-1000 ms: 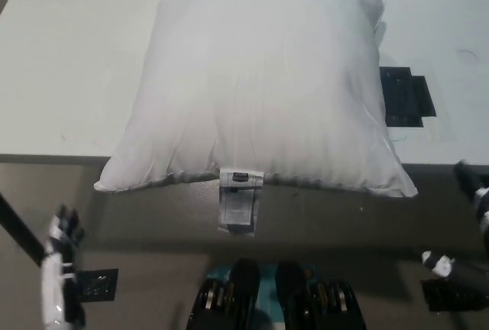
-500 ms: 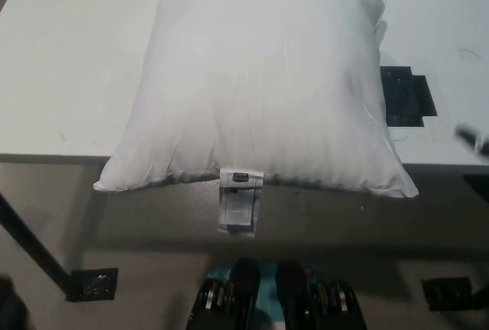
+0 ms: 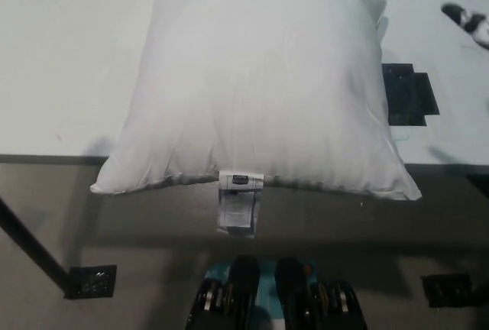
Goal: The robot uses both hands to lift the pillow and then drops it on the table
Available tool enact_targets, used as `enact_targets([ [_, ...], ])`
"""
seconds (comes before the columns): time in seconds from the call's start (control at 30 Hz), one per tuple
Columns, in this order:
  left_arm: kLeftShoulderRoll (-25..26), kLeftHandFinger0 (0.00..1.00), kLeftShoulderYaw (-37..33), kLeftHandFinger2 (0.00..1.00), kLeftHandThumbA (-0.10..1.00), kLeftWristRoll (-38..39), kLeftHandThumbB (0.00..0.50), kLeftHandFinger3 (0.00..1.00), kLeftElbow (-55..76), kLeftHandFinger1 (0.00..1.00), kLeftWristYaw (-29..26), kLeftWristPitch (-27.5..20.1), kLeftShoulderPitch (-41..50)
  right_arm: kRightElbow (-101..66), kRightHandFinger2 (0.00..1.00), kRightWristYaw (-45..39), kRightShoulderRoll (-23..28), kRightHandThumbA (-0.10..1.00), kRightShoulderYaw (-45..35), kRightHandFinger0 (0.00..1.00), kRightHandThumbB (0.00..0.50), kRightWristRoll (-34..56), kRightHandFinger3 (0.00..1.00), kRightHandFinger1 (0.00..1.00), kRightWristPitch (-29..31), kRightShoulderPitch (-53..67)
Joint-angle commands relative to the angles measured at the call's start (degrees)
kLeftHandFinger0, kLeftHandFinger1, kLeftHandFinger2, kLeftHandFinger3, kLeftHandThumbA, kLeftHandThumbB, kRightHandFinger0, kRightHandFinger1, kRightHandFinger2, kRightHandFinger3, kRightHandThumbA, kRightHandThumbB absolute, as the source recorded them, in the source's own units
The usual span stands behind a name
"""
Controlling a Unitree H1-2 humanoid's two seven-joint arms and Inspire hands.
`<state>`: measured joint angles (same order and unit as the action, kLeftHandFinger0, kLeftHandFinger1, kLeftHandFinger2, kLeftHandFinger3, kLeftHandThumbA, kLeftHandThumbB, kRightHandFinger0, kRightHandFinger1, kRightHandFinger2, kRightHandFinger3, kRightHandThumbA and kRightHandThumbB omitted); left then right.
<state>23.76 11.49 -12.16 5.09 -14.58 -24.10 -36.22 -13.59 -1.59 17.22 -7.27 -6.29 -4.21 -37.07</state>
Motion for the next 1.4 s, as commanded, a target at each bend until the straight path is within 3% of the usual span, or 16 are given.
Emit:
enact_targets([
  [0.0, 0.92, 1.00, -0.84, 1.00, 1.00, -0.16, 0.118, 1.00, -4.87, 1.00, 2.36, 3.40, -4.55, 3.32, 1.00, 1.89, -0.56, 1.00, 0.92, 1.00, 0.326, -2.52, 1.00, 1.00, 0.39, -5.54],
  [0.07, 0.91, 1.00, -0.83, 1.00, 1.00, -0.18, 0.118, 1.00, -5.09, 1.00, 2.39, 3.28, -4.66, 3.51, 1.00, 1.90, -0.63, 1.00, 0.87, 1.00, 0.325, -2.63, 1.00, 1.00, 0.56, -5.62],
  [0.13, 0.12, 1.00, -1.14, 1.00, 1.00, 6.48, 0.098, 1.00, -16.29, 1.00, 4.80, 4.87, -9.28, 10.04, 1.00, 2.50, -1.50, 1.00, 2.56, 1.00, 0.327, -4.27, 1.00, 1.00, 0.34, -9.42],
  [0.2, 0.11, 1.00, -2.01, 1.00, 1.00, 6.29, 0.093, 1.00, -20.41, 1.00, 5.87, 4.91, -10.44, 12.69, 1.00, 3.10, -1.96, 1.00, 3.30, 1.00, 0.286, -5.15, 1.00, 1.00, 1.12, -10.19],
  [0.23, -0.52, 1.00, -2.85, 1.00, 1.00, 6.79, 0.099, 1.00, -24.60, 1.00, 6.99, 4.54, -11.22, 15.70, 1.00, 2.78, -2.14, 1.00, 3.97, 1.00, 0.316, -5.05, 1.00, 1.00, 2.00, -10.49],
  [0.33, -0.63, 1.00, -3.32, 1.00, 1.00, 7.03, 0.098, 1.00, -27.03, 1.00, 7.32, 3.50, -11.77, 17.22, 1.00, 2.92, -2.20, 1.00, 4.30, 1.00, 0.317, -5.12, 1.00, 1.00, 2.79, -10.57],
  [0.37, -1.56, 1.00, -4.51, 1.00, 1.00, 6.89, 0.158, 1.00, -32.23, 1.00, 8.49, 4.07, -12.47, 20.73, 1.00, 3.22, -2.76, 1.00, 4.52, 1.00, 0.305, -4.77, 1.00, 1.00, 3.84, -10.60],
  [0.5, -2.89, 1.00, -6.19, 1.00, 1.00, 6.11, 0.120, 1.00, -37.25, 1.00, 8.77, 2.29, -11.36, 25.24, 1.00, 4.15, -3.07, 1.00, 4.85, 1.00, 0.271, -5.03, 1.00, 1.00, 6.00, -10.56],
  [0.67, -4.49, 1.00, -8.00, 1.00, 1.00, 5.03, 0.138, 1.00, -41.25, 1.00, 8.94, 3.10, -8.59, 30.34, 1.00, 5.23, -3.42, 1.00, 5.50, 1.00, 0.238, -5.69, 1.00, 1.00, 8.29, -10.83],
  [0.73, -8.70, 1.00, -8.04, 1.00, 1.00, 7.00, 0.085, 1.00, -50.18, 1.00, 8.20, 0.53, -5.76, 38.46, 1.00, 6.01, -3.17, 1.00, 6.72, 1.00, 0.235, -6.95, 1.00, 1.00, 9.20, -11.54],
  [0.93, -14.04, 1.00, -9.43, 1.00, 1.00, 6.12, 0.093, 1.00, -59.60, 1.00, 6.37, -2.83, -1.85, 47.70, 1.00, 7.08, -4.87, 1.00, 6.32, 1.00, 0.162, -4.93, 1.00, 1.00, 13.59, -10.82],
  [1.13, -19.16, 1.00, -9.50, 1.00, 1.00, 7.88, 0.010, 1.00, -63.36, 1.00, 6.99, -2.83, 0.75, 55.26, 1.00, 8.32, -6.96, 1.00, 5.40, 1.00, 0.164, -3.29, 1.00, 1.00, 17.78, -11.14],
  [1.17, -19.39, 1.00, -9.50, 1.00, 1.00, 7.99, 0.009, 1.00, -63.67, 1.00, 6.95, -2.83, 0.71, 55.54, 1.00, 8.32, -6.98, 1.00, 5.27, 1.00, 0.164, -3.17, 1.00, 1.00, 17.91, -11.20],
  [1.2, -20.50, 1.00, -9.12, 1.00, 1.00, 8.48, 0.048, 1.00, -65.58, 1.00, 6.69, -2.83, 0.60, 56.67, 1.00, 8.34, -7.46, 1.00, 4.63, 1.00, 0.168, -2.32, 1.00, 1.00, 18.11, -10.74],
  [1.3, -20.50, 1.00, -9.17, 1.00, 1.00, 8.55, 0.047, 1.00, -65.72, 1.00, 6.63, -2.83, 0.53, 57.17, 1.00, 8.38, -7.50, 1.00, 4.48, 1.00, 0.166, -2.40, 1.00, 1.00, 18.62, -10.90],
  [1.37, -21.09, 1.00, -8.85, 1.00, 1.00, 9.13, 0.078, 1.00, -67.50, 1.00, 6.59, -2.83, -0.04, 60.50, 1.00, 7.41, -8.37, 1.00, 3.69, 1.00, 0.170, -0.37, 1.00, 1.00, 20.08, -10.05],
])
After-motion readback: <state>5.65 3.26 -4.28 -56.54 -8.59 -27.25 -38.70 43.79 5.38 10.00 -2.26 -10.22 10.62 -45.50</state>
